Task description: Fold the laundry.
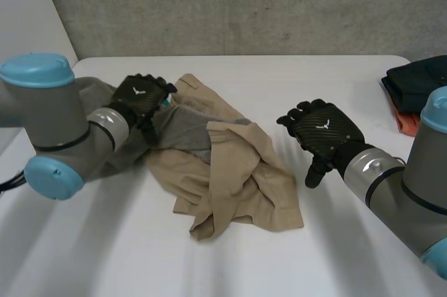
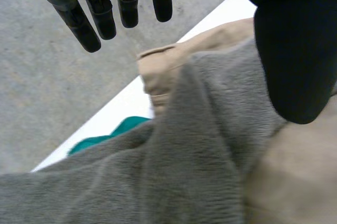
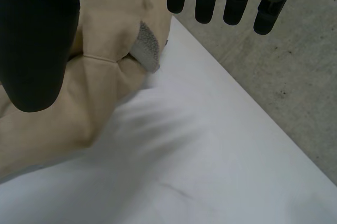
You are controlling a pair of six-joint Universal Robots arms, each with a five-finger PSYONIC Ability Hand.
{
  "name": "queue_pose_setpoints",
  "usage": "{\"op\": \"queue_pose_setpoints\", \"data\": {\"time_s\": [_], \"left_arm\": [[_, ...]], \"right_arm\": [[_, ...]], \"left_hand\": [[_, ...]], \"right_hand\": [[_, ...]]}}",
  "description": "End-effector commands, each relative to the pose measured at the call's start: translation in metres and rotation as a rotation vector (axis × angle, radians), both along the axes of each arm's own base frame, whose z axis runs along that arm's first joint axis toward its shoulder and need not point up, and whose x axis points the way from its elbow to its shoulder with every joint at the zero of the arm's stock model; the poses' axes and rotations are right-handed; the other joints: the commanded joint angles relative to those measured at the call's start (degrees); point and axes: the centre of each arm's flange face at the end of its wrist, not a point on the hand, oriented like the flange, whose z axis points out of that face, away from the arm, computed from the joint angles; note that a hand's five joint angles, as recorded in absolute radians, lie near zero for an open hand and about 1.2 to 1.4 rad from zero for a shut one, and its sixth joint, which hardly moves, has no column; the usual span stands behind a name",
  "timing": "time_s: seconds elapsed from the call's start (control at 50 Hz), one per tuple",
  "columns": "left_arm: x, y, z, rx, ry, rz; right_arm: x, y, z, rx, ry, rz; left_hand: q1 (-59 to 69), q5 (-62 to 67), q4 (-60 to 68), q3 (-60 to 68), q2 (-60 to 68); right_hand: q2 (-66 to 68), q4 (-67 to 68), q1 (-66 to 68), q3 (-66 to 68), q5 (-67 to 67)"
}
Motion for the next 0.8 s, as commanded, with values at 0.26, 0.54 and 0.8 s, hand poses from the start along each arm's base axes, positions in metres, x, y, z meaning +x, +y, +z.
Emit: {"op": "queue_pose_setpoints", "data": {"time_s": [0.26, 0.54, 0.8], "left_arm": [[0.014, -0.054, -0.065, 0.023, -0.248, 0.032], [0.073, -0.117, 0.069, -0.398, 0.008, 0.427], [0.129, -0.178, 0.059, -0.512, -0.153, 0.623]], "right_arm": [[-0.008, -0.004, -0.012, 0.012, 0.002, -0.023], [-0.015, -0.01, -0.006, -0.009, -0.005, -0.052], [-0.009, -0.003, -0.007, -0.005, -0.002, -0.028]], "left_hand": [[12.17, 10.92, 12.31, 11.7, 11.92], [68.43, 67.18, 68.57, 67.96, 68.18], [68.43, 67.18, 68.57, 67.96, 68.18]], "right_hand": [[-2.1, -2.11, -2.79, -1.74, -2.97], [-2.1, -2.11, -2.79, -1.74, -2.97], [-2.1, -2.11, -2.79, -1.74, -2.97]]}}
